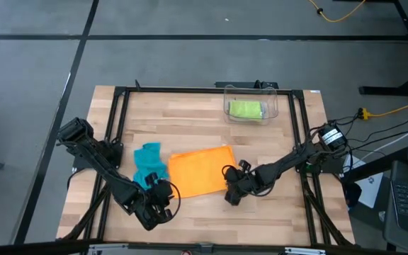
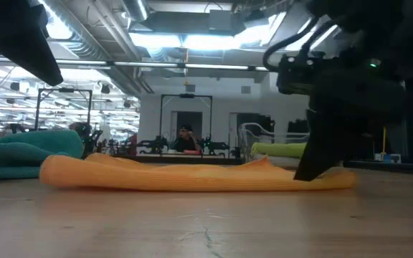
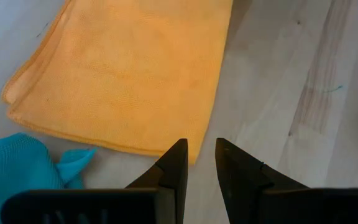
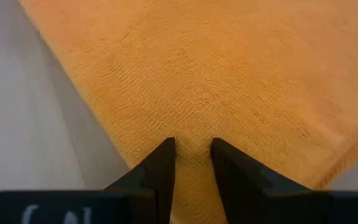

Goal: Fold microfiber towels
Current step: Fold the orange microfiber

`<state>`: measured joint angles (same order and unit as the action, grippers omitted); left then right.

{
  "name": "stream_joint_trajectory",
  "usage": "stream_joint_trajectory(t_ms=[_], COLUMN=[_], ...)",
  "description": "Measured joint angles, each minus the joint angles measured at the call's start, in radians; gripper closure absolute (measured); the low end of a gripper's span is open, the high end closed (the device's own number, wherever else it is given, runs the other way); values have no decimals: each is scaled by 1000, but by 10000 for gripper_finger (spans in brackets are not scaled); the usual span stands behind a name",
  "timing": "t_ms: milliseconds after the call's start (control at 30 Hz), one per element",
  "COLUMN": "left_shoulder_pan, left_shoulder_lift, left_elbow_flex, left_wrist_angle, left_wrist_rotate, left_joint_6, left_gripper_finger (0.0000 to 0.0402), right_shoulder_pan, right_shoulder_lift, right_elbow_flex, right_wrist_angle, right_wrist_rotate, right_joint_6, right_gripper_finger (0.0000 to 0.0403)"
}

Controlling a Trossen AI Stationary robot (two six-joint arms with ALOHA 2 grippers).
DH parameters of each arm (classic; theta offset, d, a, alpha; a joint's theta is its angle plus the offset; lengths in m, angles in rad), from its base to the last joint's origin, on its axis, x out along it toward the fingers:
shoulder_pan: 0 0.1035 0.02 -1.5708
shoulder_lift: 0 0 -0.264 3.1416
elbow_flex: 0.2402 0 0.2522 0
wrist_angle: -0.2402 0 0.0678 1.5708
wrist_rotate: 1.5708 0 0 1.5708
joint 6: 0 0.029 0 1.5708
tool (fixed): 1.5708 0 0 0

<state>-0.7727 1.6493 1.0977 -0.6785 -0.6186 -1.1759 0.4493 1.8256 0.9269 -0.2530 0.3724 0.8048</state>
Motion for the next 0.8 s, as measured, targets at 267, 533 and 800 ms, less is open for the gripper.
stream_joint_trajectory(t_ms=[267,533,800], left_shoulder_pan=[3,3,3], left_shoulder_lift=[0,0,0], left_elbow_flex=[0,0,0], left_wrist_angle=[0,0,-1], left_wrist_rotate=[-1,-1,-1], left_joint_6=[0,1,1], left_gripper_finger=[328,328,328], right_shoulder_pan=[0,-17,27], right_shoulder_lift=[-9,-3,-2], right_elbow_flex=[-7,121,255], right_wrist_angle=[-242,-553,-335], right_wrist_rotate=[104,353,270], right_joint_6=[-85,97,60], right_gripper_finger=[292,292,292])
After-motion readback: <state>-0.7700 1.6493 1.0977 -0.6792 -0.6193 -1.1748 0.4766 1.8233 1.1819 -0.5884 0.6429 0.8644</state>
